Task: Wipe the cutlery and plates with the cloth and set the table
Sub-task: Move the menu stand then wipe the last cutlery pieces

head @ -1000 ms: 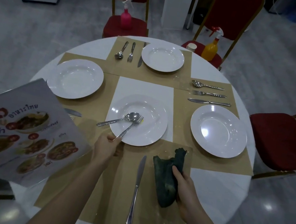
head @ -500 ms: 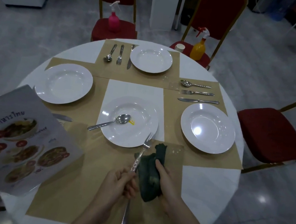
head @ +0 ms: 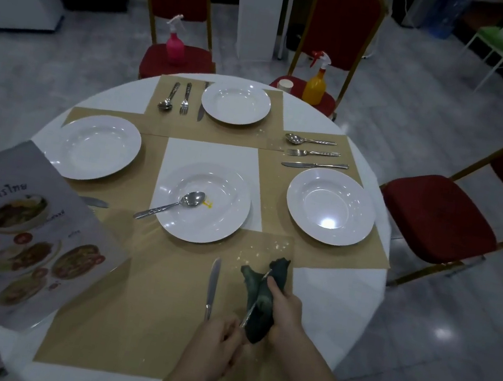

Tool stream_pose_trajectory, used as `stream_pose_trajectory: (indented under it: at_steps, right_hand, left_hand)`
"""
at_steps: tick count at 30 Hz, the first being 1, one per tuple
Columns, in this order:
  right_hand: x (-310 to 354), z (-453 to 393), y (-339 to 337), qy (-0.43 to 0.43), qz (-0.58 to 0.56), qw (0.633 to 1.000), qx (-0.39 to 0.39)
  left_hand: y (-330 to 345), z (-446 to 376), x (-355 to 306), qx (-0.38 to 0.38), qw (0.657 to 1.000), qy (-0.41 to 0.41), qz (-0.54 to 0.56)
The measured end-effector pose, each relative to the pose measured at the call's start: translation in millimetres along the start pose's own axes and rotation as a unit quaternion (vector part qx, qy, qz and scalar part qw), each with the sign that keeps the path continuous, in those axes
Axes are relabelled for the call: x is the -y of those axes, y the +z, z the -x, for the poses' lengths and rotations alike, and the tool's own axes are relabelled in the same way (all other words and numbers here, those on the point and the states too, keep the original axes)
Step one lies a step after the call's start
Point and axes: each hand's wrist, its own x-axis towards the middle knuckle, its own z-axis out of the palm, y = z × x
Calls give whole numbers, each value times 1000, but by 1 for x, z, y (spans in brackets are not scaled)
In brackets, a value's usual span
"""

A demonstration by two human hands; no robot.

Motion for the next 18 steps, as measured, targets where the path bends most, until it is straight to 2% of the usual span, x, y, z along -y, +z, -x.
stream_pose_trajectory:
  at_steps: [2, 9, 11, 15, 18]
  right_hand:
    - [7, -4, -8, 12, -15, 1000, -6]
    - [11, 1, -2, 19, -22, 995, 91]
    - [16, -2, -3, 3, -22, 998, 58]
    - [26, -10, -6, -96, 10, 995, -21]
    - [16, -2, 2, -72, -6, 997, 15]
  left_hand:
    - [-2, 1, -1, 7, 1000, 8, -15]
    - [3, -5, -19, -12, 999, -6, 40]
    - [4, -3, -22, -3, 998, -19, 57]
    - [3, 5, -29, 8, 996, -31, 79]
    - [-2, 3, -32, -19, 997, -17, 73]
